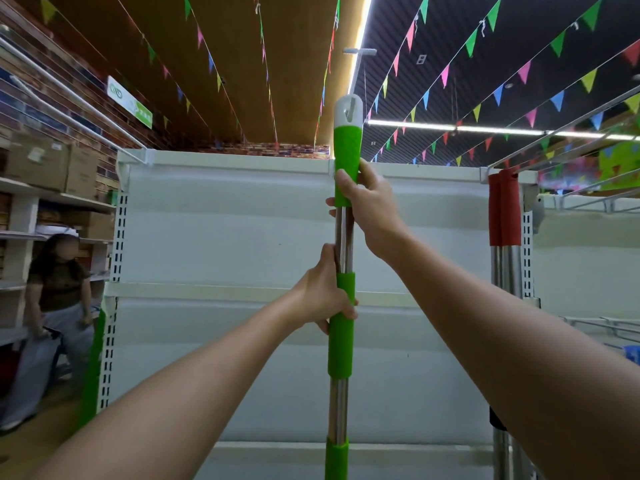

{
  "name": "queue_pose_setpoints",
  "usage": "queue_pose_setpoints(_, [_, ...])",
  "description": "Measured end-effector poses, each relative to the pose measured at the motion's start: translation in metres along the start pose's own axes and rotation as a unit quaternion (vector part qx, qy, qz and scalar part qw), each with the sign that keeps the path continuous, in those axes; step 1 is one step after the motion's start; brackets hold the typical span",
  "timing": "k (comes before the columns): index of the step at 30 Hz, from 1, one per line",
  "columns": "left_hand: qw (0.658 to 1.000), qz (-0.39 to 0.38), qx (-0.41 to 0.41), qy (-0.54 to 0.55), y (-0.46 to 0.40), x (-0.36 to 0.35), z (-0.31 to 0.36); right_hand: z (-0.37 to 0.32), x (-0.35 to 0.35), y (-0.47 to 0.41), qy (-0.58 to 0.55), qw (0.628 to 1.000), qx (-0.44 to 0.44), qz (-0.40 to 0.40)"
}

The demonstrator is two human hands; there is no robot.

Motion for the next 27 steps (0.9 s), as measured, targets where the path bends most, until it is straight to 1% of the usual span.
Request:
queue_pose_setpoints(7, [1.0,-0.004,0.017,0.006,-0.014,-0.011,-0.026,0.039,-0.001,-0.006,0.015,0.999,-0.036,-0.011])
queue_pose_setpoints(10, [1.0,-0.006,0.018,0.014,-0.02,-0.01,-0.033,0.053,-0.002,-0.007,0.025,0.998,-0.039,-0.035])
queue_pose_setpoints(14, [0.999,0.001,0.016,0.037,-0.024,-0.009,-0.043,0.078,0.0,0.006,0.056,0.995,-0.069,-0.053])
queue_pose_setpoints(17, [0.998,0.026,0.015,0.053,-0.024,-0.009,-0.054,0.092,0.003,0.016,0.07,0.994,-0.066,-0.046])
queue_pose_setpoints(20, [0.996,0.054,0.002,0.076,-0.023,-0.008,-0.065,0.103,0.0,0.022,0.106,0.991,-0.052,-0.058])
queue_pose_setpoints(23, [0.995,0.064,-0.021,0.068,-0.024,-0.009,-0.065,0.105,-0.001,0.023,0.128,0.989,-0.042,-0.063])
queue_pose_setpoints(27, [0.995,0.075,-0.046,0.051,-0.025,-0.011,-0.065,0.105,0.0,0.028,0.191,0.978,-0.025,-0.083])
Point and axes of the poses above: each hand's wrist, its own y-axis away from the middle knuckle, its own x-axis out of the back of the hand, z = x × y, the point moved 9 cm from there along -y, towards the middle knuckle, and after that the axes turned 1 degree about z, right-handed, at the moved point
